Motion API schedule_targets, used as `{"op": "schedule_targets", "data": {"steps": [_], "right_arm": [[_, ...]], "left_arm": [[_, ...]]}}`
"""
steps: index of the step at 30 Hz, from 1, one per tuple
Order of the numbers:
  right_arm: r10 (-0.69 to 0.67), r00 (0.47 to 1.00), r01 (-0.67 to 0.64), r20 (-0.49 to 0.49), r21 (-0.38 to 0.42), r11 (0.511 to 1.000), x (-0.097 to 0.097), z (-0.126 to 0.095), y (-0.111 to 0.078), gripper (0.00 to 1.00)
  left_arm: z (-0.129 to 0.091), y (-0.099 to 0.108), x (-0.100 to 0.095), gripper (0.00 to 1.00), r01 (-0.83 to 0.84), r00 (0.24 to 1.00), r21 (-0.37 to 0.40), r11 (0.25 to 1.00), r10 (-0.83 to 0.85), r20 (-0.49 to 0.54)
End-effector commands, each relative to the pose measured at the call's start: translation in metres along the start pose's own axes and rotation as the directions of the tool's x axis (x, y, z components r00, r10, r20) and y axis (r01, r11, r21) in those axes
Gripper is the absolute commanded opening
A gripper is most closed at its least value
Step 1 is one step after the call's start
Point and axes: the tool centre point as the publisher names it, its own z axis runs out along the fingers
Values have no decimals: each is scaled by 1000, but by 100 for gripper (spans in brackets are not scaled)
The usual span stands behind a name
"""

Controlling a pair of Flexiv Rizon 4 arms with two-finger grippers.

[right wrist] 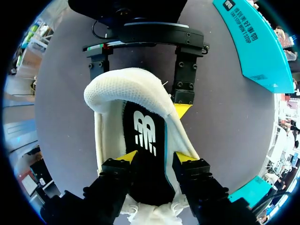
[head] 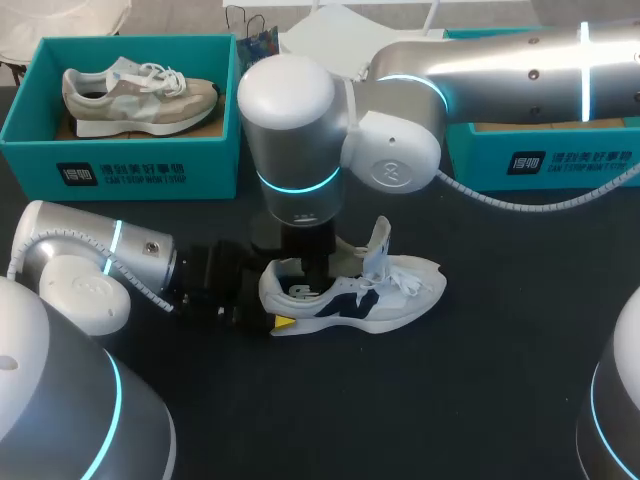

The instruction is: Take the shoe out of the shoebox, open the shoe tongue, remove and reinsert the insole, then place the shoe into the shoebox

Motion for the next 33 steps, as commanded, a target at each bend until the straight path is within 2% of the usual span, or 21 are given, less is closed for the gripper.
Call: {"op": "schedule_targets", "data": {"steps": [1,6,10,11,12,16,17,21,25,33], "right_arm": [[-6,999,6,-36,-7,1000,-1,21,3,48],[-5,998,5,-61,-10,1000,8,28,4,46],[8,998,-8,-68,-3,1000,12,31,3,39],[28,998,-28,-63,7,1000,14,31,2,11],[32,998,-31,-59,12,999,15,31,1,0],[58,998,-57,-37,20,998,15,29,-2,0],[106,994,-106,3,40,994,13,21,-9,0],[156,987,-158,44,48,986,11,8,-17,0],[210,973,-213,96,20,977,7,-14,-27,0],[204,971,-206,125,4,979,4,-34,-31,0]], "left_arm": [[2,2,2,0,-2,1000,-2,1000,2,-2],[2,2,2,0,-2,1000,-2,1000,2,-2],[2,2,2,0,-2,1000,-2,1000,2,-2],[2,2,2,0,-2,1000,-2,1000,2,-2],[2,2,2,0,-2,1000,-2,1000,2,-2],[2,2,2,0,-2,1000,-2,1000,2,-2],[2,2,2,0,-2,1000,-2,1000,2,-2],[2,2,2,0,-2,1000,-2,1000,2,-2],[2,2,2,0,-2,1000,-2,1000,2,-2],[2,2,2,0,-2,1000,-2,1000,2,-2]]}}
